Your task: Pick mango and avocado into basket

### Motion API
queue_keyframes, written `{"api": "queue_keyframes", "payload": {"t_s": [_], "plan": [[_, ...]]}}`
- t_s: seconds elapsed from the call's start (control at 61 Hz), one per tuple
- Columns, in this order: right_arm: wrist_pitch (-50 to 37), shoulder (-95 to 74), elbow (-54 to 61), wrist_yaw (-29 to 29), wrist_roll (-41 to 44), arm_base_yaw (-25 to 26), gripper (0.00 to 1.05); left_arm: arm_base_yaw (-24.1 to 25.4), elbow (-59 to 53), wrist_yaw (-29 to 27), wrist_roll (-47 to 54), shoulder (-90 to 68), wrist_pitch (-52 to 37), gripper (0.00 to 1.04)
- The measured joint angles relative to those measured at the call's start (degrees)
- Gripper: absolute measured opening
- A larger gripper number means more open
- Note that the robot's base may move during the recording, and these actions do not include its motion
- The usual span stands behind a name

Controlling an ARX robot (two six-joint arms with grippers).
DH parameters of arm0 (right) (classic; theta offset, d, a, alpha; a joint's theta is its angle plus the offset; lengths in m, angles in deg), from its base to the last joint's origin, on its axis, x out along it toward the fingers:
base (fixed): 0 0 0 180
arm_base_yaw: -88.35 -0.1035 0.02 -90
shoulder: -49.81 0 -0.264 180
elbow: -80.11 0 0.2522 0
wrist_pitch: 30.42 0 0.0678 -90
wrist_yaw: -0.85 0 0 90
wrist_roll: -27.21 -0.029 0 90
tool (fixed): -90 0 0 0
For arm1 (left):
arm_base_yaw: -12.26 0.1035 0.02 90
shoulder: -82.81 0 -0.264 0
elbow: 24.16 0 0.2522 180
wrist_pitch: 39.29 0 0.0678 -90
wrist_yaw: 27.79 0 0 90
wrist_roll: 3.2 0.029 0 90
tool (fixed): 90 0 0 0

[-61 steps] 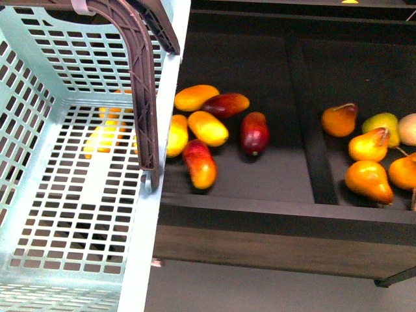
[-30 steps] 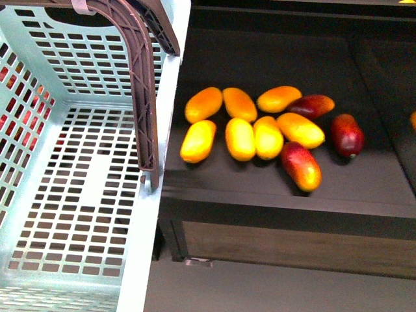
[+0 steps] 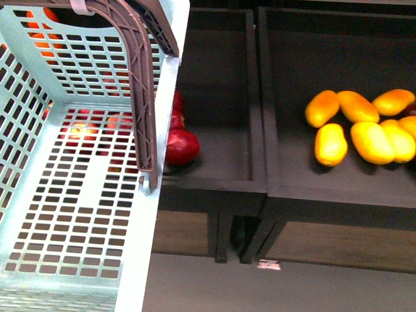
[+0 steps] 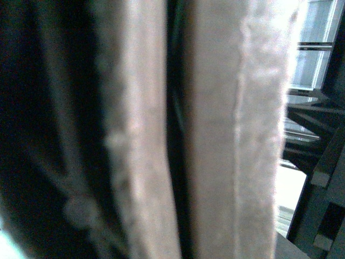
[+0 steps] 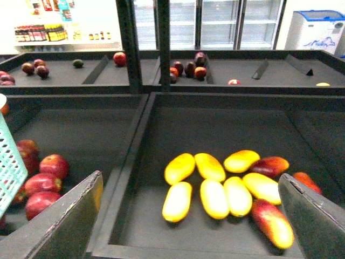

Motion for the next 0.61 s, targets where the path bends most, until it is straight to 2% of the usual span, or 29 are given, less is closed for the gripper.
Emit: {"api": "queue_keyframes", "payload": {"t_s": [0.459, 0.607], "plan": [[0.0, 0.0, 0.0, -0.5, 0.0, 0.1, 0.96, 0.8, -0.1, -1.9, 1.1, 0.2, 0.0, 0.27], [0.0, 0.0, 0.0, -0.3, 0.0, 0.1, 0.96, 0.3, -0.1, 0.4, 0.2, 0.2, 0.0, 0.27]]}}
